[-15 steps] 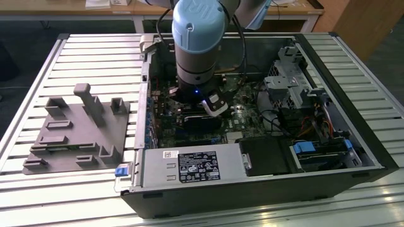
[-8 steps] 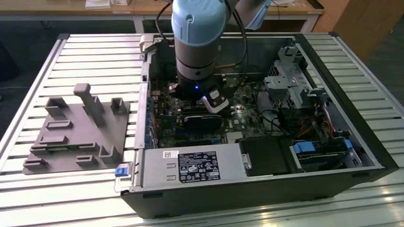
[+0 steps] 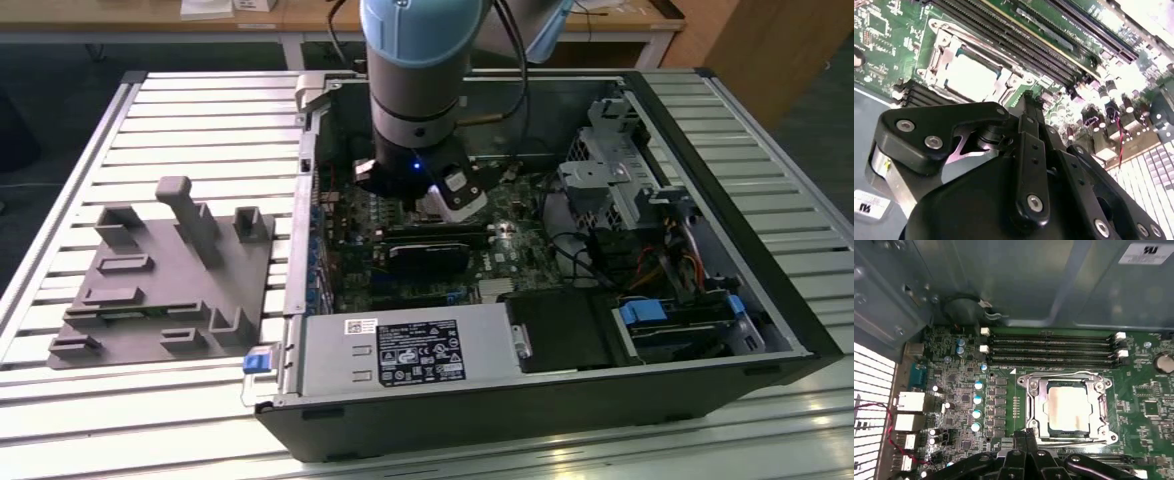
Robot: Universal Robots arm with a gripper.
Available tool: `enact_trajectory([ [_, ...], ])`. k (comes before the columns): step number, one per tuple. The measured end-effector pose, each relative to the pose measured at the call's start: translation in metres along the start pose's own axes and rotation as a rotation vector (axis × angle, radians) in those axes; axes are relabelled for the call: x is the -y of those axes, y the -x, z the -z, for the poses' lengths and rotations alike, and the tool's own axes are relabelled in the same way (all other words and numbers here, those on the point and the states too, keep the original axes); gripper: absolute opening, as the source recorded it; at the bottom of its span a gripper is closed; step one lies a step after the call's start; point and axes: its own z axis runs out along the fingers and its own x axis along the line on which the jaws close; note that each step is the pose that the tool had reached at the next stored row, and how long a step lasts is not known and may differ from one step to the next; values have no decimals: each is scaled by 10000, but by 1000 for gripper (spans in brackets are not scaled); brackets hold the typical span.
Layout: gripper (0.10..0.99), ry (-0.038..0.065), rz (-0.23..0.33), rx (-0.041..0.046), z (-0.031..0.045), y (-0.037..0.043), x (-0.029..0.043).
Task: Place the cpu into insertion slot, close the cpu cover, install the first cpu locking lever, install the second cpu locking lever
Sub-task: 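Install the second cpu locking lever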
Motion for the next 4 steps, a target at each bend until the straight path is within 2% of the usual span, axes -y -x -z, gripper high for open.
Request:
enact_trajectory([
  [4,106,3,-1,2,27,0,-11],
])
